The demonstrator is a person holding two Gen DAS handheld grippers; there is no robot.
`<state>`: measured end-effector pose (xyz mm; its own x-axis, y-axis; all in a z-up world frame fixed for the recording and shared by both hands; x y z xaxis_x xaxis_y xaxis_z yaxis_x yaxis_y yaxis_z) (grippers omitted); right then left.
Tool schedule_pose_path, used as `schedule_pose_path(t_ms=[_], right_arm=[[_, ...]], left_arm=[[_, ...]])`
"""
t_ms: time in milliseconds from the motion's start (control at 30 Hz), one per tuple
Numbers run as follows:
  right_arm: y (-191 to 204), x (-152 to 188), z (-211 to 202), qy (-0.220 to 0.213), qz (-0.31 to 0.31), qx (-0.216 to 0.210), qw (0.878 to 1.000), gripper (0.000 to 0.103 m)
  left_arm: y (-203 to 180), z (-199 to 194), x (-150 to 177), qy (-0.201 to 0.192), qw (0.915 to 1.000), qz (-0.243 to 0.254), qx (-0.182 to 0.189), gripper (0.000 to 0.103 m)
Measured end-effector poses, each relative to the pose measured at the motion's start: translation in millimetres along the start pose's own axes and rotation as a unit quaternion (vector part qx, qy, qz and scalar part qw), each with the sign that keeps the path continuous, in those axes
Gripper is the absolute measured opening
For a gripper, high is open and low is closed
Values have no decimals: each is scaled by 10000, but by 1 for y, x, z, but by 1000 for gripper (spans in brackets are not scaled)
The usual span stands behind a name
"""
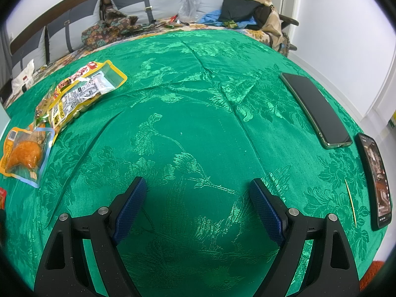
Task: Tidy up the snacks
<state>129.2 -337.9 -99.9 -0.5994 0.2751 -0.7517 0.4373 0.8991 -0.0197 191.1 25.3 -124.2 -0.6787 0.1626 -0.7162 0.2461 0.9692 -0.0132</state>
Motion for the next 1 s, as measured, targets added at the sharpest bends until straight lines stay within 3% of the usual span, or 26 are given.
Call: schedule_pose_path(t_ms=[500,733,1000], right_arm=[[0,0,0,-2,1,0,10000,88],[0,0,0,-2,1,0,10000,88],[0,0,0,-3,1,-1,10000,88]], left_arm=[[1,-3,1,-110,9999,-2,-5,103],[13,2,-5,145,9994,210,232,103],[16,1,-2,-7,9995,214,227,103]])
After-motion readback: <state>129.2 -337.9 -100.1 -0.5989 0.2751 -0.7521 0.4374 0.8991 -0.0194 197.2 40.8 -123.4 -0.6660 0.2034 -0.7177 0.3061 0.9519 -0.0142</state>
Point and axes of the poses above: each gripper's, at about its wrist camera, not at the fingertips, and z roughly the way its jaws point, y to its left, x to its underside, the point moved 3 cm from there along z, roughly the way its jaws point, and after that the axes turned 12 degrees about -y, right-handed, at the moved point
